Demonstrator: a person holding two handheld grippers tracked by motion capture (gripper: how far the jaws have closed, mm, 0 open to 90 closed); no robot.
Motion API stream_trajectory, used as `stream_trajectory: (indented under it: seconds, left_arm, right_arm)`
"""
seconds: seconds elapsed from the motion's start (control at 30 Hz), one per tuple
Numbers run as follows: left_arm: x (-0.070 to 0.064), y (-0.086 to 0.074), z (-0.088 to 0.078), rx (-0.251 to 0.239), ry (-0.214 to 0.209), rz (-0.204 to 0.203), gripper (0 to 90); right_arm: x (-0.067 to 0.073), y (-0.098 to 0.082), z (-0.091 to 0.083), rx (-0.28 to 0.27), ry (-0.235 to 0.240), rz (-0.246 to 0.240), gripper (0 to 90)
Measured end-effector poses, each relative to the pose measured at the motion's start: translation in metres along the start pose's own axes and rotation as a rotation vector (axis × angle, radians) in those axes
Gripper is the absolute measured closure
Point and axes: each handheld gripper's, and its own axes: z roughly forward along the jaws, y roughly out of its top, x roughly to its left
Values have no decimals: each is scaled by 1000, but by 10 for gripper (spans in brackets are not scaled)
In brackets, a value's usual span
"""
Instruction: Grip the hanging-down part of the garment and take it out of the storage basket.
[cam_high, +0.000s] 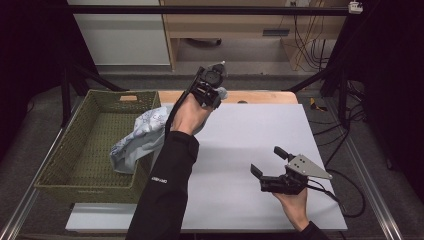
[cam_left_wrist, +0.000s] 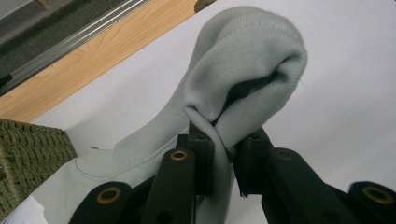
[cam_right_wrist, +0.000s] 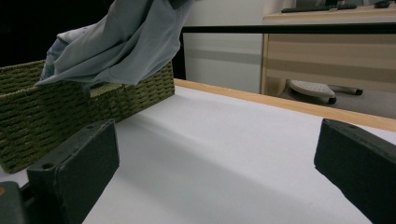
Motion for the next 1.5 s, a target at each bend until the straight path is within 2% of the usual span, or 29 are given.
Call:
stream_trajectory:
  seconds: [0.03, 0.1, 0.17, 0.2, 0.33, 0.37, 0.43, 0.5, 0.53, 0.6, 0.63, 0.67, 0.7, 0.73, 0.8, 0.83, 0.9, 1.07, 1.1, 1.2, 1.5]
  left_arm:
    - [1, 0, -2, 11, -5, 12, 776]
    - [0, 0, -1, -4, -3, -4, 776]
    - [2, -1, -3, 9, -7, 10, 776]
    - [1, -1, -3, -7, -3, -4, 776]
    - [2, -1, -5, 6, -7, 5, 777]
    - [2, -1, -5, 6, -7, 5, 777]
    - [2, -2, -5, -13, -3, -6, 778]
    - [1, -2, -5, -13, -5, -4, 778]
    - [1, -3, -5, -15, -7, -6, 778]
    - [2, -3, -7, -6, -6, 6, 778]
    - [2, -3, -7, -18, -5, -6, 778]
    - [2, -3, -8, -18, -7, -4, 778]
    - [4, -3, -9, -4, -10, 9, 778]
    - [3, -3, -8, -22, -7, -7, 778]
    - [4, -4, -10, -19, -12, -3, 778]
    - [4, -4, -11, -27, -14, -13, 778]
    - [5, -5, -11, -30, -11, -11, 778]
    - [5, -5, -13, -31, -14, -9, 778]
    - [5, -5, -14, -30, -15, -11, 778]
    - [6, -5, -15, -33, -15, -13, 778]
    - [7, -5, -19, -32, -11, -7, 778]
  right_arm:
    - [0, 0, 0, -1, -1, -1, 4]
    - [0, 0, 0, -2, -5, 12, 4]
    - [0, 1, 1, -8, 0, 6, 4]
    - [0, 1, 1, -8, 0, 6, 4]
    - [-1, 2, 0, 3, 3, 10, 4]
    - [-2, 2, 1, -18, 11, 2, 4]
    - [-3, 3, 1, -3, 6, 4, 4]
    - [-1, 6, 2, -2, 9, 28, 4]
    - [-2, 6, 2, -3, 9, 12, 4]
    - [0, 8, 4, 1, 18, 22, 4]
    - [-1, 9, 5, -4, 25, 7, 4]
    - [1, 11, 7, -1, 28, 28, 4]
    - [-1, 12, 8, 1, 26, 2, 4]
    - [1, 14, 10, -2, 29, 21, 4]
    - [1, 17, 12, 2, 29, 2, 4]
    - [3, 20, 14, -13, 32, 18, 4]
    - [5, 24, 16, -3, 33, 3, 4]
    - [11, 33, 24, -7, 52, -3, 4]
    - [14, 36, 27, -13, 59, 9, 4]
    - [17, 38, 32, -10, 68, -3, 4]
    - [38, 49, 53, -9, 119, -3, 4]
